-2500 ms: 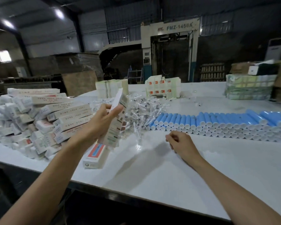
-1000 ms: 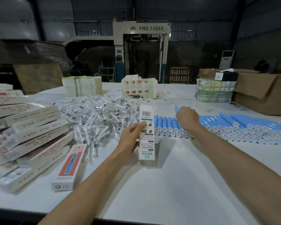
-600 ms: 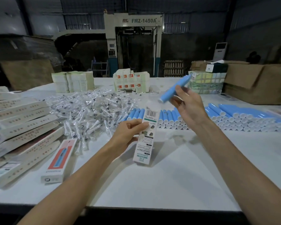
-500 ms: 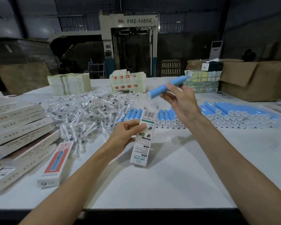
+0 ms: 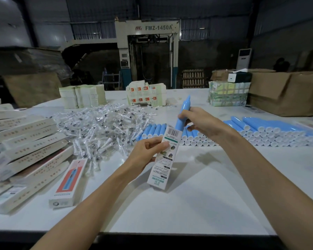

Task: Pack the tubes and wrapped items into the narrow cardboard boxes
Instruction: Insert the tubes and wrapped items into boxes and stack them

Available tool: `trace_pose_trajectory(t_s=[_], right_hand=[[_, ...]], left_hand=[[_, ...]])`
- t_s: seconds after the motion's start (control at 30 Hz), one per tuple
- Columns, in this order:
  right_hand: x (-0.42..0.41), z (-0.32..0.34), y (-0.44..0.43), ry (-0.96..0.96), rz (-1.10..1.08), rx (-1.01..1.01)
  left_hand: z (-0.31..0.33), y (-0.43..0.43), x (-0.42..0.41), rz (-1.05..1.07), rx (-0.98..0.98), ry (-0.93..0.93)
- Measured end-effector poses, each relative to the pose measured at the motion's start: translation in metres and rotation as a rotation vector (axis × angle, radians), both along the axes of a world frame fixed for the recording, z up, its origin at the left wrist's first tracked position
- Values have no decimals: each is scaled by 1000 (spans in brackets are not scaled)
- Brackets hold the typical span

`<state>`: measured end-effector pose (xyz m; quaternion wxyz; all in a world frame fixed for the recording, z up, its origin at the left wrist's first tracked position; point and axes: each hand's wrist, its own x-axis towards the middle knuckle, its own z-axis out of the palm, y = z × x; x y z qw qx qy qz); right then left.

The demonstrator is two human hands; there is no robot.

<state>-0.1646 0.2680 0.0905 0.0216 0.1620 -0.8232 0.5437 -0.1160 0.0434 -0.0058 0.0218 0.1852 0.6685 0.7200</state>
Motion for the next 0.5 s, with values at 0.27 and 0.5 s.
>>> trace_pose_trajectory(t_s=[0.27, 0.5], right_hand=[[-1, -24, -15, 124, -71, 10], [2, -36, -45, 347, -60, 154]], left_hand=[[1, -2, 3, 114, -100, 45], [1, -12, -1, 208, -106, 105]])
